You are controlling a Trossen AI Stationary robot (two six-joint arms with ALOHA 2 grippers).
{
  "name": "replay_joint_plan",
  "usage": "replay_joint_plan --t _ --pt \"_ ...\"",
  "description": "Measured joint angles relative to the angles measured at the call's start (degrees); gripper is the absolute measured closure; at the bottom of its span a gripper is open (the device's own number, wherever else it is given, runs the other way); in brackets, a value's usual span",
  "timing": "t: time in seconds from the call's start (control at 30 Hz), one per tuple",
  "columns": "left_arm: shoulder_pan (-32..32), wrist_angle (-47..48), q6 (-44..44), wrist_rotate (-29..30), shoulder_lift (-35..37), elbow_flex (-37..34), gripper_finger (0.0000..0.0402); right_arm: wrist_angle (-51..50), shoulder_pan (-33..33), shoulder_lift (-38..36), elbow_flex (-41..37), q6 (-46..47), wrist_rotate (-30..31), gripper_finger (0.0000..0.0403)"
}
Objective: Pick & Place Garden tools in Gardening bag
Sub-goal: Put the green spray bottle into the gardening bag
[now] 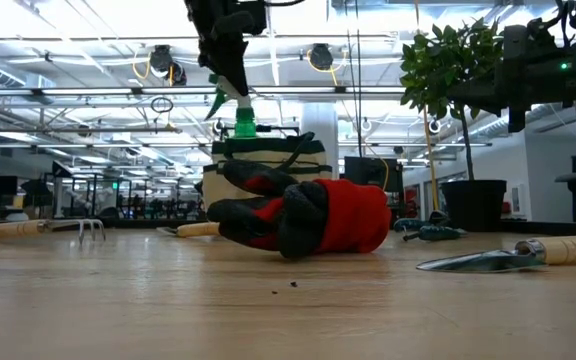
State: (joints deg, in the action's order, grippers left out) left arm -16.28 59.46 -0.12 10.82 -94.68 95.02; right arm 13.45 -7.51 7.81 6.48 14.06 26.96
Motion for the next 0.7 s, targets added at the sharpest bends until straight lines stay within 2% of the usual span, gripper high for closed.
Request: replay_joint_plan --t 0.43,0.7 --pt "-2.42 0.48 0.22 -2.35 -4.74 0.01 0.0347 -0.03 0.00 -0.02 0.00 -0.24 0.00 0.0399" --pt "-2.46 0.43 0.02 -0.76 -5.02 0.01 0.0267 -0.02 0.00 -0.02 0.00 -0.24 0.02 0.0399"
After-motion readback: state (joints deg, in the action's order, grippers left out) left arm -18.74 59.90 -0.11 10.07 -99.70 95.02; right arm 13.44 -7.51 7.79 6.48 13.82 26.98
